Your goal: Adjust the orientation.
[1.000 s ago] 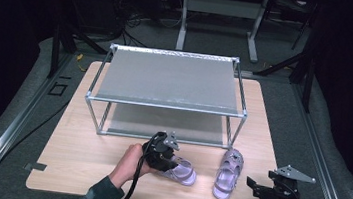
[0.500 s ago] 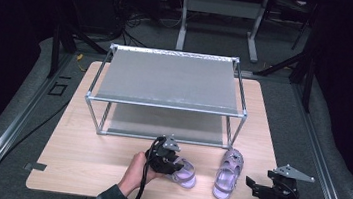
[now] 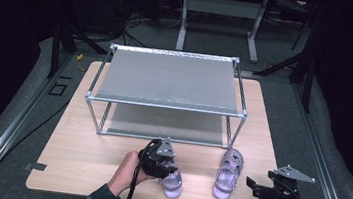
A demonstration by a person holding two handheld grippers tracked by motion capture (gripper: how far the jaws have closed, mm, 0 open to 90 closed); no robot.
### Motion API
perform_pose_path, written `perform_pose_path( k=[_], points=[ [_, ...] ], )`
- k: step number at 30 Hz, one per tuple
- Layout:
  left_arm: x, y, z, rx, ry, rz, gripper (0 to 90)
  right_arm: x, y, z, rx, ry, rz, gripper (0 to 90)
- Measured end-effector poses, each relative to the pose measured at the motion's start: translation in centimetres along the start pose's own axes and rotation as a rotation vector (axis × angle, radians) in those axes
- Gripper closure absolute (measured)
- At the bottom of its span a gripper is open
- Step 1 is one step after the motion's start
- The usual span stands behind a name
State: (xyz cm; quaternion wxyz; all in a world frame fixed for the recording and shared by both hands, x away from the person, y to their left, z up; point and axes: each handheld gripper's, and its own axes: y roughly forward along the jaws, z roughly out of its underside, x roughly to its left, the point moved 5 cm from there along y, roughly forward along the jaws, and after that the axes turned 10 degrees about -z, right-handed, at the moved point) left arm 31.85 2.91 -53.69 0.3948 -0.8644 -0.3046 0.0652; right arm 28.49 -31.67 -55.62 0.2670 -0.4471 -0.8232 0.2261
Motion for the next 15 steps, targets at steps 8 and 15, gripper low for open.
perform_pose_path(
  k=[8, 15],
  points=[
    [-0.3, -1.7, 2.0, -0.013, -0.127, -0.055, 35.2, 0.0, -0.2, -0.1, 0.003, -0.004, 0.001, 10.4],
    [-0.9, -1.4, 3.3, 0.011, -0.130, 0.007, 57.9, -0.1, 0.3, 0.1, 0.005, 0.004, -0.012, 10.5]
  ],
)
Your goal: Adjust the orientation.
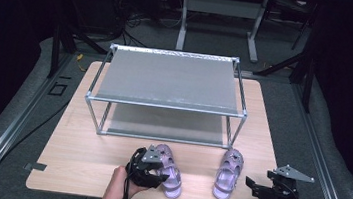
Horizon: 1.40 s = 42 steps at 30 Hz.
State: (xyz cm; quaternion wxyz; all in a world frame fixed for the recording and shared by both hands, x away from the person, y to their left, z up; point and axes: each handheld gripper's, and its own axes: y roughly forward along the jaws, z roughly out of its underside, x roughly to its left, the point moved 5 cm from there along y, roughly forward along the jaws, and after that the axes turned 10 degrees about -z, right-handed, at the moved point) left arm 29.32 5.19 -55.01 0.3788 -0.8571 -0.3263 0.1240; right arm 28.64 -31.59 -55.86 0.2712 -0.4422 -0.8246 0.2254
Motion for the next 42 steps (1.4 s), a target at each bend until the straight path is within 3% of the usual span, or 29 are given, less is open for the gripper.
perform_pose_path(
  k=[6, 8, 9, 12, 14, 18, 20, 26, 28, 33, 38, 42],
  points=[
    [1.2, -0.7, 0.3, 0.018, 0.066, -0.050, 72.7, 0.1, 0.0, -0.1, 0.001, -0.007, 0.003, 10.5],
    [2.0, -1.0, 0.3, 0.013, 0.106, -0.085, 75.7, 0.0, 0.1, 0.0, -0.001, -0.001, 0.009, 10.5],
    [2.3, -1.1, 0.3, 0.017, 0.107, -0.102, 75.6, 0.0, 0.1, 0.1, -0.001, 0.000, 0.003, 10.5],
    [3.1, -1.2, 0.3, 0.021, 0.123, -0.093, 75.8, 0.0, 0.2, 0.3, 0.000, 0.004, 0.003, 10.5],
    [3.5, -1.2, 0.5, 0.016, 0.108, -0.079, 74.0, 0.0, 0.2, 0.4, 0.009, 0.004, 0.002, 10.5],
    [3.8, -1.6, 0.9, -0.027, 0.040, -0.039, 50.8, 0.1, 0.2, 0.3, 0.003, 0.002, 0.000, 10.5],
    [4.0, -2.0, 1.1, -0.063, 0.007, -0.050, 39.5, 0.1, 0.2, 0.2, 0.000, 0.005, -0.001, 10.5],
    [4.2, -3.7, 1.9, -0.168, -0.062, -0.070, 16.9, 0.2, 0.2, 0.3, -0.001, 0.012, -0.009, 10.2],
    [3.9, -4.0, 2.4, -0.218, -0.082, -0.077, 14.0, 0.2, 0.4, 0.4, -0.007, 0.018, -0.015, 10.2],
    [2.2, -3.7, 3.5, -0.230, -0.080, -0.109, 0.0, 0.4, 0.7, 0.3, -0.007, 0.017, -0.026, 10.1],
    [1.1, -2.8, 4.7, -0.238, -0.090, -0.136, 0.0, 0.3, 0.6, 0.3, -0.001, 0.015, -0.022, 10.2],
    [1.2, -1.8, 5.5, -0.223, -0.103, -0.138, 0.0, 0.2, 0.6, 0.4, -0.005, 0.020, -0.020, 10.2]
  ],
)
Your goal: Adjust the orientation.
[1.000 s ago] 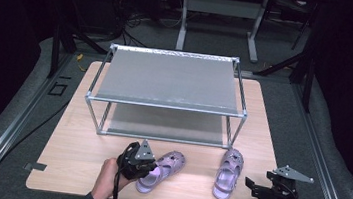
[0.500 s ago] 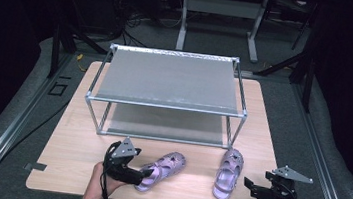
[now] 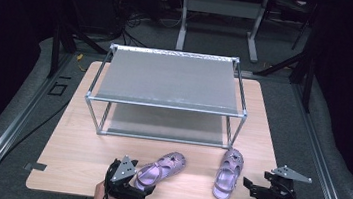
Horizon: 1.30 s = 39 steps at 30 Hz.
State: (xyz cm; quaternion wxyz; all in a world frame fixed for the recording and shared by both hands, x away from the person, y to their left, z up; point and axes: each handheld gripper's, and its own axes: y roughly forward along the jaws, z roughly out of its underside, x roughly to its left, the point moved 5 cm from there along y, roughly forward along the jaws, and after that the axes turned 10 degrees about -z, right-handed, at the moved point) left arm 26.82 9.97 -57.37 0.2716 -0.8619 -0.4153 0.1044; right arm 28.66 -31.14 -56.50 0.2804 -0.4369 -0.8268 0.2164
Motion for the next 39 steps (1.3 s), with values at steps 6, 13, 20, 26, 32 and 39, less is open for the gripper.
perform_pose_path(
  k=[6, 13, 20, 26, 32, 39],
  points=[
    [-0.3, 1.1, 0.4, 0.009, 0.011, 0.014, 8.5, 0.0, 0.1, 0.0, 0.011, -0.003, -0.001, 10.3],
    [-0.4, 1.9, 1.0, 0.039, 0.022, 0.020, 17.2, 0.0, 0.0, 0.0, 0.003, -0.004, 0.002, 10.3],
    [-0.5, 2.1, 1.4, 0.053, 0.020, -0.001, 28.3, -0.1, -0.2, 0.2, 0.004, 0.001, 0.004, 10.4],
    [-0.6, 2.2, 1.4, 0.059, 0.027, -0.012, 31.5, 0.0, 0.0, 0.0, 0.002, -0.004, -0.001, 10.5],
    [-0.6, 2.0, 1.3, 0.057, 0.036, -0.019, 37.8, -0.1, 0.3, 0.0, 0.000, -0.003, -0.005, 10.5],
    [-0.5, 1.9, 1.3, 0.043, 0.040, -0.015, 38.7, -0.2, 0.3, 0.1, 0.005, -0.002, -0.006, 10.6]
  ],
)
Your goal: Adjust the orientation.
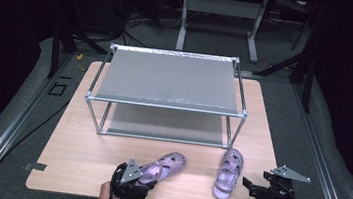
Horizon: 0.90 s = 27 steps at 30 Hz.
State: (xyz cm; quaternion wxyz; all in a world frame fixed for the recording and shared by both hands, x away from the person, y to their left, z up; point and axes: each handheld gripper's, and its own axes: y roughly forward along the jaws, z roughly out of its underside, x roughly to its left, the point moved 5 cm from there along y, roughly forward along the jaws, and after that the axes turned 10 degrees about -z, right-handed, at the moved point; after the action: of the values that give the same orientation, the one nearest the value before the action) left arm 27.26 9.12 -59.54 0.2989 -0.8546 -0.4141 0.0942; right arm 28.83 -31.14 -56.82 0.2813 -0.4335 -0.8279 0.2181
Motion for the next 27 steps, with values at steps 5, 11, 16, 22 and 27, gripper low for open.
perform_pose_path(
  k=[5, 11, 16, 22, 27],
  points=[
    [-0.1, -0.2, -0.2, -0.020, 0.000, 0.005, 38.7, -0.2, -0.1, 0.0, -0.011, 0.004, 0.004, 10.6],
    [0.2, -0.7, -0.4, -0.046, -0.003, -0.001, 38.8, -0.3, 0.1, 0.2, 0.001, 0.006, 0.006, 10.6],
    [0.5, -1.4, -0.7, -0.064, 0.008, -0.008, 38.7, -0.2, 0.3, 0.1, -0.005, 0.003, 0.004, 10.7],
    [1.1, -2.2, -1.0, -0.093, -0.004, -0.037, 38.6, -0.1, 0.3, -0.1, -0.010, 0.006, 0.004, 10.8],
    [1.6, -2.4, -1.4, -0.113, -0.018, -0.060, 38.6, 0.0, 0.4, -0.1, -0.018, 0.004, 0.007, 10.8]
  ],
)
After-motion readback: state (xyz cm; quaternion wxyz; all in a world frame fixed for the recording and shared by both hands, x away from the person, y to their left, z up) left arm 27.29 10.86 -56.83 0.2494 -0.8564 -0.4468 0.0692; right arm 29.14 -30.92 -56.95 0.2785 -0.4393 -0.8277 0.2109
